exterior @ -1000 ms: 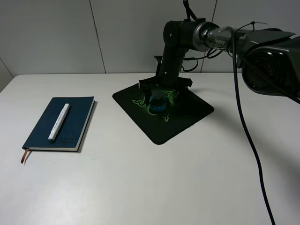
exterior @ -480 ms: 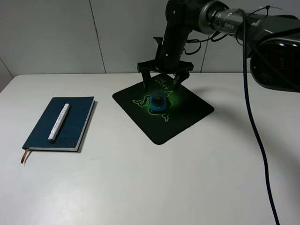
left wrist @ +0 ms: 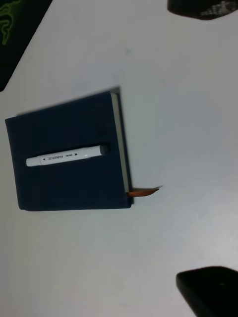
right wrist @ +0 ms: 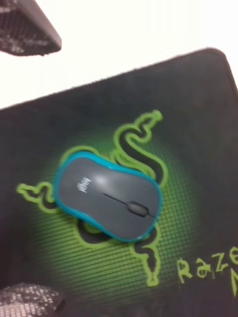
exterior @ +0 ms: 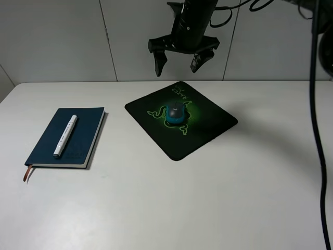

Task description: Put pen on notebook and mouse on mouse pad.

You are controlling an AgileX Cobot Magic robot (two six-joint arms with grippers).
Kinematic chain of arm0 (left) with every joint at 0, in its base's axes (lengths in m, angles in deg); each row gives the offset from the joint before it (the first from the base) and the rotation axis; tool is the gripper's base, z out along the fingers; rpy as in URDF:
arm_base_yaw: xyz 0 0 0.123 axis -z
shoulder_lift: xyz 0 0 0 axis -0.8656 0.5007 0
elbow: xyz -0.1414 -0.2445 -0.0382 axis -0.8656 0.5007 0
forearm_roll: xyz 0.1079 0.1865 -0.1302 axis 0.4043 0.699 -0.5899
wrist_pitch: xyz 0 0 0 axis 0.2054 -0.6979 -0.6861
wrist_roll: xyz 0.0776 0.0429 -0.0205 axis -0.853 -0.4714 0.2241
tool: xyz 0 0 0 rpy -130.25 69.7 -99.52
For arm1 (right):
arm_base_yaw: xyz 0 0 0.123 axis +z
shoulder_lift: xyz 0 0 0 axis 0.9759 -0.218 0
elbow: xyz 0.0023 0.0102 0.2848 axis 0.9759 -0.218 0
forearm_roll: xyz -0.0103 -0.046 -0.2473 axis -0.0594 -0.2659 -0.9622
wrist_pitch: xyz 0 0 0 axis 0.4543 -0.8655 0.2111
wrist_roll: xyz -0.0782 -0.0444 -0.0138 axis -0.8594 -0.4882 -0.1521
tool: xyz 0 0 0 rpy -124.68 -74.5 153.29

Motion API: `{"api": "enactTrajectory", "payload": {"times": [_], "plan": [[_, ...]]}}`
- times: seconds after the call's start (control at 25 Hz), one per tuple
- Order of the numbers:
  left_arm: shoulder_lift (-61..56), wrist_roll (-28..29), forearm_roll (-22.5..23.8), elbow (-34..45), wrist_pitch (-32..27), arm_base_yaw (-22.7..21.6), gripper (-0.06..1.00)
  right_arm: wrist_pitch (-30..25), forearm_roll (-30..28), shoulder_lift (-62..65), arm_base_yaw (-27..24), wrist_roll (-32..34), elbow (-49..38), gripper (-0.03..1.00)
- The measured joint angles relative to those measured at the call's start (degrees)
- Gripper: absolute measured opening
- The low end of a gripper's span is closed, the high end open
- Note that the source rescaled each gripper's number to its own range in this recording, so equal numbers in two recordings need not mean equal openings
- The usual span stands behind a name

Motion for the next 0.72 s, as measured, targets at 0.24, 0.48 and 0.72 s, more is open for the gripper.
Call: {"api": "enactTrajectory", "payload": {"times": [0.24, 0.48, 0.72], "plan": [[0.00, 0.00, 0.00, 0.00, 0.00, 0.00, 1.00, -0.05, -0.18, 10.52, 0.64, -0.59, -11.23, 1.00], [0.00, 0.00, 0.00, 0.00, 0.00, 0.00, 1.00, -0.05, -0.24, 22.96, 0.64, -3.01, -25.37, 1.00], [0.00, 0.00, 0.00, 0.00, 0.00, 0.00, 1.00, -0.05, -3.62, 36.71, 0.66, -3.19, -39.01, 1.00]]}}
